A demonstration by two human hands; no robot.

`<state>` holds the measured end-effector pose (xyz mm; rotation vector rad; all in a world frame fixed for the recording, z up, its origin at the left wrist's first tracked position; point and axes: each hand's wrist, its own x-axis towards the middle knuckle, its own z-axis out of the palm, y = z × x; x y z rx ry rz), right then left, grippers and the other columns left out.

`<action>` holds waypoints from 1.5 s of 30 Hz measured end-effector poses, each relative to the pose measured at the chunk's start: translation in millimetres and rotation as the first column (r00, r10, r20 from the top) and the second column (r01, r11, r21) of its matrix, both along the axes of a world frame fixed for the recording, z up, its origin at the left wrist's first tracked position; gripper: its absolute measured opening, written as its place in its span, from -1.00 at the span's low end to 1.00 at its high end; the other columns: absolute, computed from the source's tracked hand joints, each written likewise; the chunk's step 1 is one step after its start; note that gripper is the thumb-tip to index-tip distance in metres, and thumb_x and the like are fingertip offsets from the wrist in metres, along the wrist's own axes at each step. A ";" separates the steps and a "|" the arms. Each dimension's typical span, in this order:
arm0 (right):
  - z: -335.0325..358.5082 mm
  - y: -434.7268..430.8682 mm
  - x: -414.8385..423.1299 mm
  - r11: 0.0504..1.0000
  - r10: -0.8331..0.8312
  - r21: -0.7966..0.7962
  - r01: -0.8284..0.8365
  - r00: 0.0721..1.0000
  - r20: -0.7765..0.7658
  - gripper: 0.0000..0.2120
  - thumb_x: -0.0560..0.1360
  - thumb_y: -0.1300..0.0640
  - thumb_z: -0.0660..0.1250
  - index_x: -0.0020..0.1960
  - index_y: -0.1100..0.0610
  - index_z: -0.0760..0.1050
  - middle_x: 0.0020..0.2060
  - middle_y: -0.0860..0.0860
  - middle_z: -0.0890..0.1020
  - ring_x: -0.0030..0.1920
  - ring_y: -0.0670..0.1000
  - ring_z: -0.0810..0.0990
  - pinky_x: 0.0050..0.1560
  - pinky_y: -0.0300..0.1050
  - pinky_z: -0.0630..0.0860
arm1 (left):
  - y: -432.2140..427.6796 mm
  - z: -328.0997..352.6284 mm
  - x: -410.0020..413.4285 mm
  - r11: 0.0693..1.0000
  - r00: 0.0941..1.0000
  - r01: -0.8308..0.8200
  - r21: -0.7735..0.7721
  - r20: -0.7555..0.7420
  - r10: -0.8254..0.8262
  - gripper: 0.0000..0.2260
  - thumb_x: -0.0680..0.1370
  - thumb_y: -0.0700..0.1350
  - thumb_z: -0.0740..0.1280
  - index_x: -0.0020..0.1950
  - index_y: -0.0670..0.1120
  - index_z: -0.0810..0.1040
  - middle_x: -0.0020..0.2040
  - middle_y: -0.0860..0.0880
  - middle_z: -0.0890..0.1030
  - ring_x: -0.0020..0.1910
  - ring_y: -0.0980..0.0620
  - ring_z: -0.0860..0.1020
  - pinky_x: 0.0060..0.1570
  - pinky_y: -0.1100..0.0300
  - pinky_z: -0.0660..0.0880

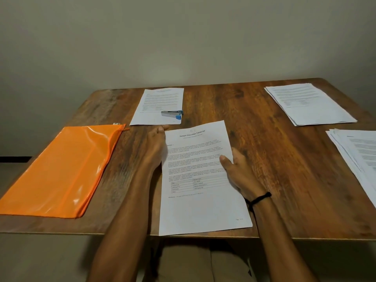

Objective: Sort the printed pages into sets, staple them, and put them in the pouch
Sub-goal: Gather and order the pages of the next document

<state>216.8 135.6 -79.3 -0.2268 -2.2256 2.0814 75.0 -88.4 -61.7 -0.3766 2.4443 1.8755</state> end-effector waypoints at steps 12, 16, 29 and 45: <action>0.5 -3.3 -0.8 0.999 -0.038 0.007 0.039 0.999 -0.020 -0.79 0.67 0.18 0.23 0.28 0.10 0.47 0.13 -0.03 0.69 0.10 0.02 0.69 0.12 0.15 0.63 | -9.3 2.0 27.4 0.895 0.978 0.101 0.435 0.123 -0.170 -0.67 0.63 0.00 0.33 0.24 -0.24 0.53 0.08 -0.21 0.70 0.04 -0.21 0.68 0.16 -0.22 0.55; -0.8 -4.5 -2.9 0.997 -0.064 0.044 0.064 0.998 -0.020 -0.79 0.66 0.18 0.22 0.28 0.09 0.47 0.12 -0.05 0.68 0.10 0.01 0.69 0.13 0.20 0.62 | -1.0 -2.2 30.8 0.955 0.986 0.166 0.246 -0.021 -0.166 -0.77 0.65 -0.05 0.31 0.16 -0.19 0.56 0.04 -0.16 0.70 0.01 -0.19 0.69 0.13 -0.21 0.57; 0.2 -9.6 -6.2 0.998 -0.035 0.045 0.037 0.998 -0.045 -0.78 0.65 0.07 0.25 0.28 0.07 0.44 0.13 -0.01 0.67 0.11 0.04 0.68 0.12 0.27 0.61 | 9.1 -8.4 24.8 0.948 0.984 0.174 0.267 -0.076 -0.160 -0.69 0.71 -0.05 0.16 0.22 -0.28 0.49 -0.12 -0.03 0.65 -0.39 0.18 0.65 -0.40 0.36 0.53; 4.1 -3.8 -8.4 0.998 0.027 -0.060 -0.029 0.999 -0.035 -0.75 0.66 0.18 0.23 0.32 0.16 0.48 0.17 0.04 0.68 0.14 0.09 0.68 0.14 0.13 0.62 | 1.3 -2.7 22.9 0.905 0.987 0.151 0.398 -0.003 -0.163 -0.72 0.71 -0.02 0.16 0.06 -0.17 0.56 0.06 -0.19 0.70 0.09 -0.28 0.64 0.11 -0.14 0.53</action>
